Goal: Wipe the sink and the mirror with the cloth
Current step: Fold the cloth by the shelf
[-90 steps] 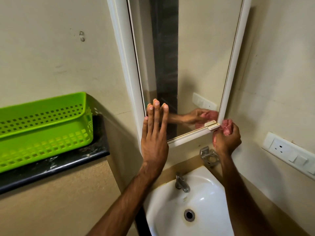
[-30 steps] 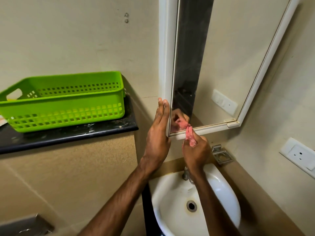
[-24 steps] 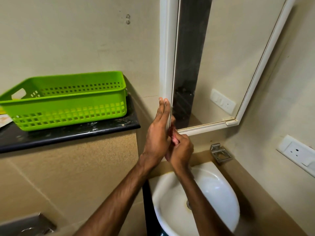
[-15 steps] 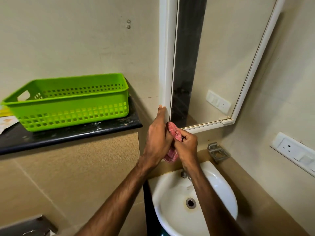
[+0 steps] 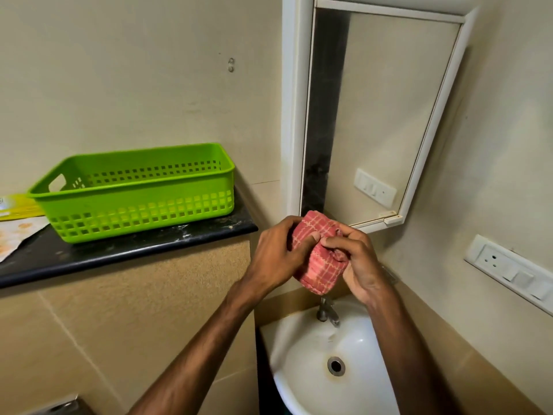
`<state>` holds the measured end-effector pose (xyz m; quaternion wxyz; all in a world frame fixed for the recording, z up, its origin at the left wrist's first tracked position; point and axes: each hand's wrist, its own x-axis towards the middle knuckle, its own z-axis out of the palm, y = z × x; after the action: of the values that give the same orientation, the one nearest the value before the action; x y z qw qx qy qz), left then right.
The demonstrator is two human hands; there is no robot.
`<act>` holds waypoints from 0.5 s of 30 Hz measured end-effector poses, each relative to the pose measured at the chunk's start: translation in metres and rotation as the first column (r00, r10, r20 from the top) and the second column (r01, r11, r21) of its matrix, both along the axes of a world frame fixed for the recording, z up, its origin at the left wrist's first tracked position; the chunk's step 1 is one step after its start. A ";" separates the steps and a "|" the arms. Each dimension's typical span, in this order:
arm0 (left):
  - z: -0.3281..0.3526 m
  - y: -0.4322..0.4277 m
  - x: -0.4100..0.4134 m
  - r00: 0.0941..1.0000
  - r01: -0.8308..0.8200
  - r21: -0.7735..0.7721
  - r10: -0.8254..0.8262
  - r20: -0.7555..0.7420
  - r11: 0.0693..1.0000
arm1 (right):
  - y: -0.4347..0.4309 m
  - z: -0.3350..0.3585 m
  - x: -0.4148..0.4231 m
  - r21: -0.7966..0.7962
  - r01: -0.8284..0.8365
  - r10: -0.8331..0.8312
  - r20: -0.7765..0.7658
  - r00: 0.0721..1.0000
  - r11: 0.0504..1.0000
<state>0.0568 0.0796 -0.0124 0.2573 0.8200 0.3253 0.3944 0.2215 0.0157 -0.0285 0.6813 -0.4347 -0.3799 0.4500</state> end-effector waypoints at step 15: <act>0.099 -0.048 -0.066 0.940 -0.171 0.223 0.091 0.327 0.960 | -0.018 0.100 -0.027 0.306 -0.077 -0.040 0.359 0.933 0.949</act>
<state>-0.0093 0.0314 0.0861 0.1740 0.7489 0.2826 0.5736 0.1943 -0.0019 0.0713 0.6562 -0.3921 -0.5692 0.3027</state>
